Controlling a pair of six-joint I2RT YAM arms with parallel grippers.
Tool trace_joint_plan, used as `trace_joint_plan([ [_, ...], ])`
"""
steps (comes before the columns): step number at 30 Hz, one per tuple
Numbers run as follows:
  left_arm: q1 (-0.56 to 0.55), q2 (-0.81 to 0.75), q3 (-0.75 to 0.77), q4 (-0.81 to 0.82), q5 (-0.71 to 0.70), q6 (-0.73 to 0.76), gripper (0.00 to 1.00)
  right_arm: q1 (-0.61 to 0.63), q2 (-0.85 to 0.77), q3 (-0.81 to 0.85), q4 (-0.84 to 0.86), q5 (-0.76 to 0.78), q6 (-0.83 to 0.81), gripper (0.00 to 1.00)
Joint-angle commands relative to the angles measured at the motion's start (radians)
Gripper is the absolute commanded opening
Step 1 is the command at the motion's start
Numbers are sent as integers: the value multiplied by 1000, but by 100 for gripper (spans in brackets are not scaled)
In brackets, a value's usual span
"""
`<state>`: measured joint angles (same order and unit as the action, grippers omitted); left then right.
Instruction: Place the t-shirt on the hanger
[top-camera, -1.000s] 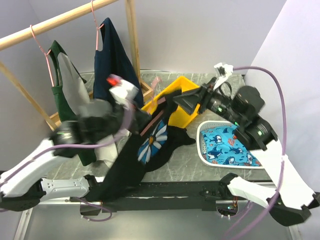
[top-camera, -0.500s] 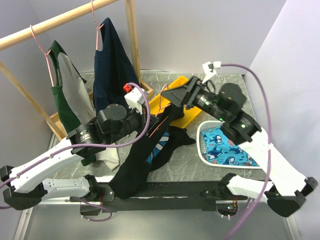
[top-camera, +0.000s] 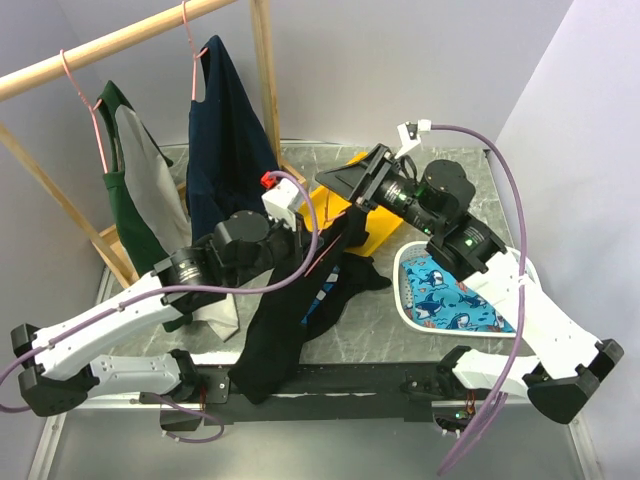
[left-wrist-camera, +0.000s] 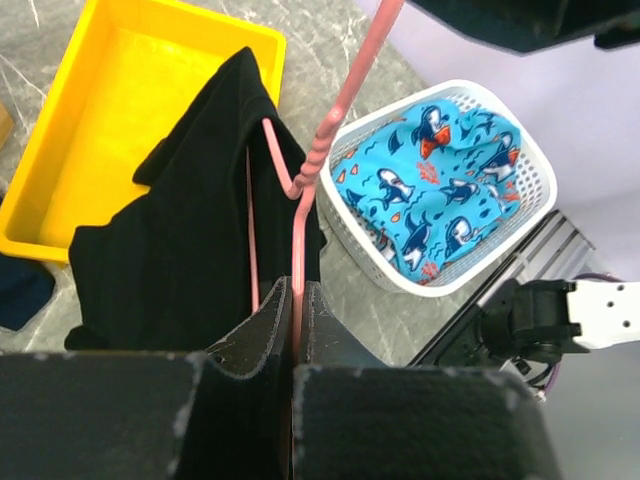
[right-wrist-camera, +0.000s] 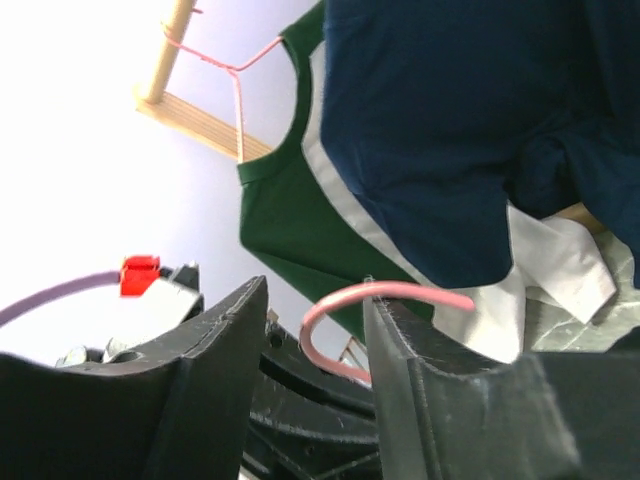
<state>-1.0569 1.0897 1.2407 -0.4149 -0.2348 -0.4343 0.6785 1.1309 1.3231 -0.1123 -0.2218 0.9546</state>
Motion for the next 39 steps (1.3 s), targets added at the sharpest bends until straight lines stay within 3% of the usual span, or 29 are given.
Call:
trace_joint_plan([
  [1, 3, 10, 6, 62, -21, 20, 1, 7, 15, 22, 40, 30, 0, 35],
  [3, 3, 22, 9, 54, -20, 22, 1, 7, 21, 31, 31, 27, -22, 24],
  [5, 3, 33, 20, 38, -20, 20, 1, 7, 29, 54, 8, 21, -54, 6],
  [7, 3, 45, 43, 2, -26, 13, 6, 6, 46, 89, -30, 9, -82, 0],
  [8, 5, 52, 66, -28, -31, 11, 13, 4, 58, 100, -41, -2, -105, 0],
  [9, 5, 52, 77, -44, -34, 8, 36, 6, 66, 113, -53, -5, -117, 0],
  [10, 5, 49, 86, -57, -38, -1, 44, 6, 70, 134, -81, -4, -126, 0],
  [11, 5, 38, 101, -88, -35, -4, 59, 4, 78, 139, -85, -1, -143, 0],
  [14, 5, -2, 132, -140, -29, -23, 73, 3, 92, 152, -101, 1, -169, 0],
  [19, 5, -62, 140, -294, 38, -93, 69, 0, 113, 200, -121, -22, -218, 0],
  [23, 5, -144, 76, -360, 83, -142, 50, -2, 130, 235, -135, -37, -240, 0],
  [26, 5, -160, 8, -380, 182, -164, 46, 0, 142, 260, -142, -56, -247, 0],
  [28, 2, -160, -33, -365, 209, -188, 52, 1, 150, 274, -156, -59, -258, 0],
  [32, -6, -159, -87, -358, 163, -219, 72, 6, 145, 265, -162, -37, -263, 0],
  [35, -14, -159, -90, -334, 135, -231, 77, 7, 151, 265, -174, -31, -269, 0],
  [39, -17, -143, -102, -300, 160, -236, 76, 10, 156, 268, -181, -31, -281, 0],
])
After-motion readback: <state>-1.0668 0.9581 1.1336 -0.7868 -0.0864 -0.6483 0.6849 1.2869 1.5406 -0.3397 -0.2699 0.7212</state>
